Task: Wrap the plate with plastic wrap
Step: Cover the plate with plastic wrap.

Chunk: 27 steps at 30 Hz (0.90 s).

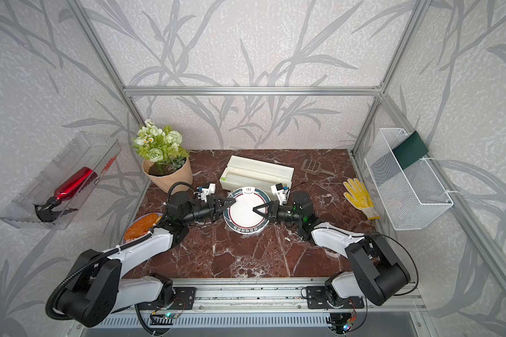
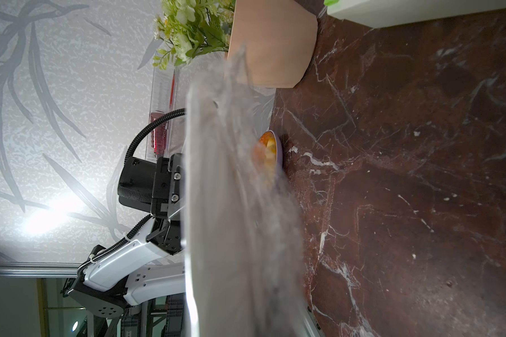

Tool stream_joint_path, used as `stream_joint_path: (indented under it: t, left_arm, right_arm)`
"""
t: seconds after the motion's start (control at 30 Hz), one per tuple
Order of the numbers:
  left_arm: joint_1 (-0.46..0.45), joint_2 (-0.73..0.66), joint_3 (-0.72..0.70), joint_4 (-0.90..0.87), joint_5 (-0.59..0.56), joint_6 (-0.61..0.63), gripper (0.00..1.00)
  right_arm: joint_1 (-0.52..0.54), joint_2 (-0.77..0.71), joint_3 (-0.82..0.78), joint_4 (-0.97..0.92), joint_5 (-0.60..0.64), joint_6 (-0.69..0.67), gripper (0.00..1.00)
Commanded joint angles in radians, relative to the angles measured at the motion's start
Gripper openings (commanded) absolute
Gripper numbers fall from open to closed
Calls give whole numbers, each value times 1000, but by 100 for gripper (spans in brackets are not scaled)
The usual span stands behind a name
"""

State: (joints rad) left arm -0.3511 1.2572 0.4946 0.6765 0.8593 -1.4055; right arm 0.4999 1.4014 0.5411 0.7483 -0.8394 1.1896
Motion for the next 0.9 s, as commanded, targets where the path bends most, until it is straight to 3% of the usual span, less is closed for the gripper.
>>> stream_joint_path:
  t: [0.0, 0.1, 0.2, 0.27, 0.37, 0.5, 0.6, 0.87]
  left_arm:
    - [-3, -6, 3, 116, 43, -42, 23]
    - [-8, 2, -3, 105, 48, -40, 27]
    - [-4, -4, 2, 35, 55, -8, 48]
    - [2, -59, 43, -193, 36, 113, 55]
    - [9, -161, 137, -582, -66, 324, 59]
    - [25, -204, 233, -827, -135, 460, 63]
    - [29, -186, 256, -831, -89, 465, 63]
    - [14, -108, 238, -620, 141, 367, 64]
  right_arm:
    - [1, -18, 16, 23, -14, 7, 10]
    - [2, -22, 23, 37, -23, 18, 10]
    - [-1, -35, 29, 12, -31, 5, 10]
    - [-6, -54, 32, -39, -38, -16, 10]
    - [-23, -85, 28, -77, -49, -33, 10]
    - [-28, -119, 28, -120, -82, -58, 10]
    - [-28, -125, 29, -119, -131, -64, 10]
    - [-28, -128, 35, -123, -231, -70, 10]
